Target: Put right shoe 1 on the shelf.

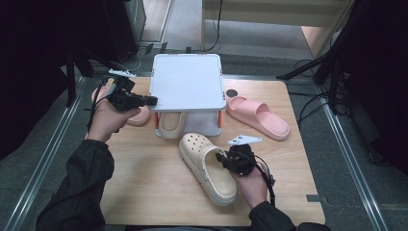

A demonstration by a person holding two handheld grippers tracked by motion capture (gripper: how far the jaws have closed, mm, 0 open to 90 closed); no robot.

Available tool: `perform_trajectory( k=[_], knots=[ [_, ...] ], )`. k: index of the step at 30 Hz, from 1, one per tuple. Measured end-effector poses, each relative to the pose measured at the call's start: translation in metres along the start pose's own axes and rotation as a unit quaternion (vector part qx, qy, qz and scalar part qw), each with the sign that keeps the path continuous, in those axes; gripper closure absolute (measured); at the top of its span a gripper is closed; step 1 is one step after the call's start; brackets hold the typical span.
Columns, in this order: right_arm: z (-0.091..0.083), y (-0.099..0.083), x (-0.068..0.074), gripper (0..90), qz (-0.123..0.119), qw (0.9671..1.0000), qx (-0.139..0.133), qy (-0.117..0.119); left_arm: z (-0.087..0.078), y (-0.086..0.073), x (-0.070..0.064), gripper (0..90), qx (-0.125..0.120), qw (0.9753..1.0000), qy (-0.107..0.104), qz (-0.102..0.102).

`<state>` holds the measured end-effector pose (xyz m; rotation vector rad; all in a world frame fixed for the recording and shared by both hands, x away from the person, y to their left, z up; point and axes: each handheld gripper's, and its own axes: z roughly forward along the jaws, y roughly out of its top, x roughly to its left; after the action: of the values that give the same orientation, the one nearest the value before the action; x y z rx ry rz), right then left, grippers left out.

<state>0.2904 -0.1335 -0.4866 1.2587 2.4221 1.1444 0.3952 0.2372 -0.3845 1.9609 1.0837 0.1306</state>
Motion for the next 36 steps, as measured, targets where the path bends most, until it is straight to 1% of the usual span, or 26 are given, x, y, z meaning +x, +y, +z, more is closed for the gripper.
perform_trajectory(
  k=[6, 11, 13, 16, 19, 24, 26, 27, 28, 30, 31, 34, 36],
  knots=[
    [-0.005, 0.010, -0.003, 76.9, 0.009, 0.9998, -0.013, -0.008, 0.000, 0.000, -0.001, 84.8, 0.000, 1.0000, 0.002, 0.002],
    [-0.008, 0.026, -0.013, 76.8, 0.011, 0.9995, -0.016, -0.024, 0.001, 0.000, -0.001, 84.5, -0.001, 1.0000, 0.003, 0.002],
    [-0.006, 0.033, -0.018, 76.7, 0.016, 0.9993, -0.015, -0.031, 0.001, 0.000, -0.001, 84.5, -0.001, 1.0000, 0.002, 0.001],
    [-0.001, 0.046, -0.023, 76.7, 0.018, 0.9988, -0.014, -0.043, 0.000, 0.000, -0.001, 84.6, -0.001, 1.0000, 0.001, 0.000],
    [0.008, 0.058, -0.028, 76.6, 0.021, 0.9984, -0.010, -0.052, 0.000, 0.000, 0.000, 84.7, -0.002, 1.0000, 0.001, -0.001],
    [0.027, 0.071, -0.030, 76.4, 0.026, 0.9974, -0.007, -0.067, 0.000, -0.001, 0.000, 84.8, -0.002, 1.0000, -0.001, -0.002],
    [0.034, 0.073, -0.029, 76.2, 0.027, 0.9970, -0.003, -0.072, 0.000, -0.001, 0.000, 84.8, -0.003, 1.0000, 0.000, -0.001],
    [0.039, 0.074, -0.028, 76.0, 0.025, 0.9964, -0.001, -0.080, 0.000, -0.001, 0.000, 84.8, -0.003, 1.0000, 0.000, -0.001],
    [0.041, 0.074, -0.028, 75.7, 0.026, 0.9964, -0.002, -0.081, 0.000, -0.001, 0.000, 84.8, -0.003, 1.0000, 0.000, -0.001],
    [0.045, 0.073, -0.026, 75.4, 0.029, 0.9955, -0.007, -0.090, 0.001, -0.001, 0.000, 84.9, -0.003, 1.0000, -0.001, -0.002],
    [0.046, 0.073, -0.027, 75.1, 0.031, 0.9954, -0.010, -0.090, 0.001, -0.001, 0.000, 84.9, -0.003, 1.0000, -0.001, -0.002],
    [0.047, 0.071, -0.028, 73.2, 0.048, 0.9955, -0.015, -0.080, 0.001, -0.001, -0.001, 84.9, -0.004, 1.0000, -0.001, -0.002],
    [0.050, 0.068, -0.028, 71.1, 0.054, 0.9958, -0.014, -0.072, 0.001, -0.001, -0.001, 84.9, -0.004, 1.0000, -0.002, -0.002]
  ],
)
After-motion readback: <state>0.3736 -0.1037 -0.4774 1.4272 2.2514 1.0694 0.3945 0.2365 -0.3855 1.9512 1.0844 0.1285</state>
